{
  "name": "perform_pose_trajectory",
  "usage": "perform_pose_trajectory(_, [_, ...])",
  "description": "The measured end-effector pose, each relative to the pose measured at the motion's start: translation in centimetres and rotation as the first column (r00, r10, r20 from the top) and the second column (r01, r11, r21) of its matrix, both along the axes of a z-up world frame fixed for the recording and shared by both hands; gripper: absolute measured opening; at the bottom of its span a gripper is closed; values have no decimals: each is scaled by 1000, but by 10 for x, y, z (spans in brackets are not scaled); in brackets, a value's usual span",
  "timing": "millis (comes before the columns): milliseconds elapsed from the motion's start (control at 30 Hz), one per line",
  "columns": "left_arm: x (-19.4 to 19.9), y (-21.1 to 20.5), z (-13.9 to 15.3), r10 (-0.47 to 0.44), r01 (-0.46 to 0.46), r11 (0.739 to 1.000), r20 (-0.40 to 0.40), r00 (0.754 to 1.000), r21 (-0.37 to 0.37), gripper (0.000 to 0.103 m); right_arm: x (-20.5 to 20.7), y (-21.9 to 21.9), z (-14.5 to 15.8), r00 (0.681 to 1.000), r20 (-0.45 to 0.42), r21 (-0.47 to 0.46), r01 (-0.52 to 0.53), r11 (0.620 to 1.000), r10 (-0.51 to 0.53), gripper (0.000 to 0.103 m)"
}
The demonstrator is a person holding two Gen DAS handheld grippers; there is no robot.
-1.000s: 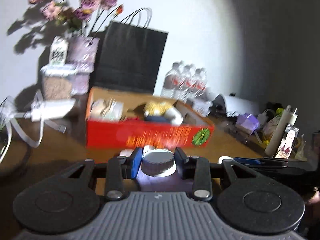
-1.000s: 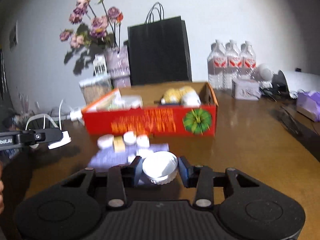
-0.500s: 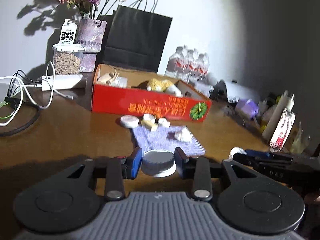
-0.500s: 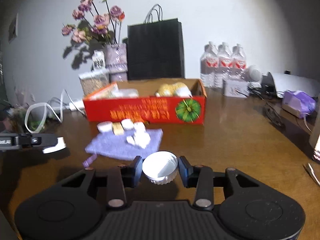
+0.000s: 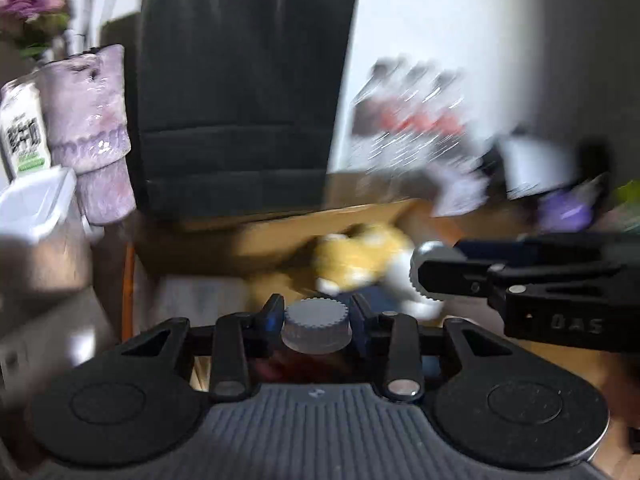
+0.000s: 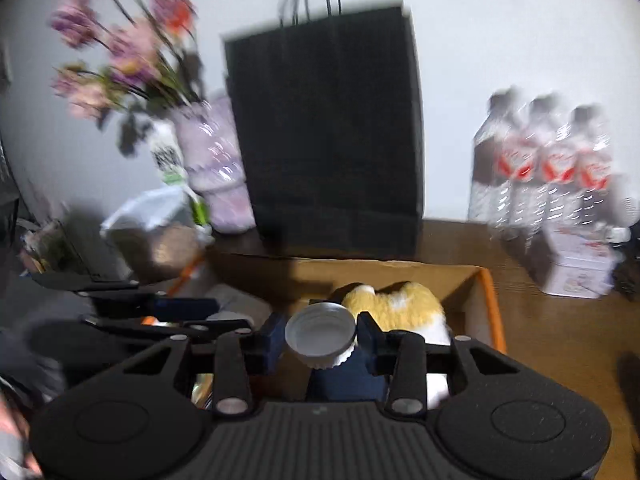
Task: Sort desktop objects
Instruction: 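Carry the cap and cup into the box and open both tools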
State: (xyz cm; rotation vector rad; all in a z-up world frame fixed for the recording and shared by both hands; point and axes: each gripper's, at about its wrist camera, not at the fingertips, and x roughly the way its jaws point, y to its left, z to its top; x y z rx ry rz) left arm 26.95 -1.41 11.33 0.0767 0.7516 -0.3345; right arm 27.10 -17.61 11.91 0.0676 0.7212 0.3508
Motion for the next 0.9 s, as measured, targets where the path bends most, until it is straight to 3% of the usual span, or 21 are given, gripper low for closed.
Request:
perform_pose_trajectory(67, [34, -3, -15, 64, -61, 996, -36, 997, 71, 36, 34, 11, -14, 998, -68, -5, 5, 1000, -5, 38])
perform_pose_trajectory(133, [57, 0, -32, 43, -35, 996, -90, 995, 83, 37, 55, 17, -27, 995, -97, -20, 15, 1000, -17, 38])
perform_pose_trajectory(233, [64, 6, -39, -10, 14, 999, -98, 995, 47, 38, 74, 18, -42, 989, -145, 19, 6, 1000, -3, 38])
perform_pose_trajectory(300, [67, 8, -40, 7, -3, 999, -100, 995, 39, 39, 81, 21, -51, 987, -158, 34, -4, 999, 10, 38])
perform_pose_trajectory(400, [69, 0, -47, 14, -12, 988, -11, 1000, 156, 41, 91, 18, -59, 983, -184, 82, -4, 997, 19, 38])
perform_pose_trajectory(467, [80, 5, -55, 35, -29, 978, -25, 999, 207, 48, 91, 21, -60, 982, -186, 82, -12, 997, 27, 38])
perform_pose_trajectory(567, [90, 32, -52, 124, -112, 989, -128, 984, 98, 52, 89, 19, -55, 985, -173, 68, -4, 998, 16, 39])
perform_pose_trajectory(667, [84, 53, -32, 135, -139, 990, -128, 982, -18, 70, 87, 13, -50, 979, -201, 110, -2, 994, 24, 53])
perform_pose_trajectory(733, [75, 56, -18, 134, -136, 991, -91, 987, -18, 75, 81, 8, -43, 982, -186, 133, 4, 991, 21, 59])
perform_pose_trajectory(900, [54, 54, 8, 147, -147, 989, -69, 987, 13, 80, 56, 0, -11, 991, -130, 94, 34, 995, -21, 62])
